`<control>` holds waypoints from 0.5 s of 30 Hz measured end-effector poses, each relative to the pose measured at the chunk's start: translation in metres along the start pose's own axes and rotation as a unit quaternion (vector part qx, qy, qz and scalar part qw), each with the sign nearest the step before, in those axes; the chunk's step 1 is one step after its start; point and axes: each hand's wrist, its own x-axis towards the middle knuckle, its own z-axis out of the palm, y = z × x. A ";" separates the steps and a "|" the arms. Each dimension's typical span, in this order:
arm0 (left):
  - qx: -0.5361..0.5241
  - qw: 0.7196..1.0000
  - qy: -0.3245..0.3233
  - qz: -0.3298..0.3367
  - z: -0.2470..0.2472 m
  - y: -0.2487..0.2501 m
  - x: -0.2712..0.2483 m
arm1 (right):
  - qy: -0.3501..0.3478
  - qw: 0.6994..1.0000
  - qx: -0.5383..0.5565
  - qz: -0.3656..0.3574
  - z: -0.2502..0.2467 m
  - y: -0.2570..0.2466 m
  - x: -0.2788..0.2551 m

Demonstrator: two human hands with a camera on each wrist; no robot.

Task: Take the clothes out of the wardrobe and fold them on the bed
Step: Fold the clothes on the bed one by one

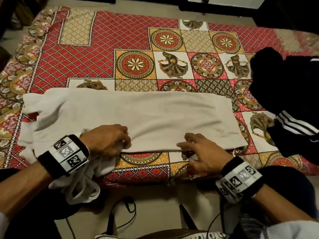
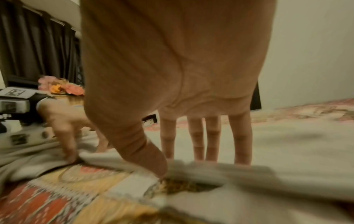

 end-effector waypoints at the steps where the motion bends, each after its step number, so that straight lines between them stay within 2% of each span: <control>1: -0.010 1.000 0.002 0.000 0.003 -0.002 -0.002 | -0.016 1.000 -0.013 -0.014 0.004 -0.002 -0.003; 4: -0.058 0.997 0.040 -0.013 0.001 -0.004 -0.005 | -0.017 0.999 0.032 -0.022 -0.005 0.010 -0.008; 7: -0.061 0.986 0.147 0.041 0.000 0.006 0.003 | 0.107 0.993 0.021 0.044 -0.010 0.037 0.005; 8: -0.034 0.985 0.157 0.058 0.004 0.011 0.008 | 0.126 0.989 0.004 0.078 -0.009 0.043 0.009; 10: 0.033 0.993 0.096 0.065 0.018 0.018 0.017 | 0.084 0.985 -0.030 0.148 0.001 0.052 0.014; 12: 0.045 0.996 0.026 0.069 0.027 0.019 0.018 | 0.032 0.978 -0.046 0.200 0.007 0.057 0.014; 14: -0.044 0.995 0.008 0.088 0.017 0.016 0.014 | 0.033 0.970 -0.032 0.238 -0.007 0.063 0.021; 15: -0.093 0.991 0.006 0.095 0.007 0.015 0.010 | 0.059 0.967 -0.020 0.249 -0.017 0.067 0.026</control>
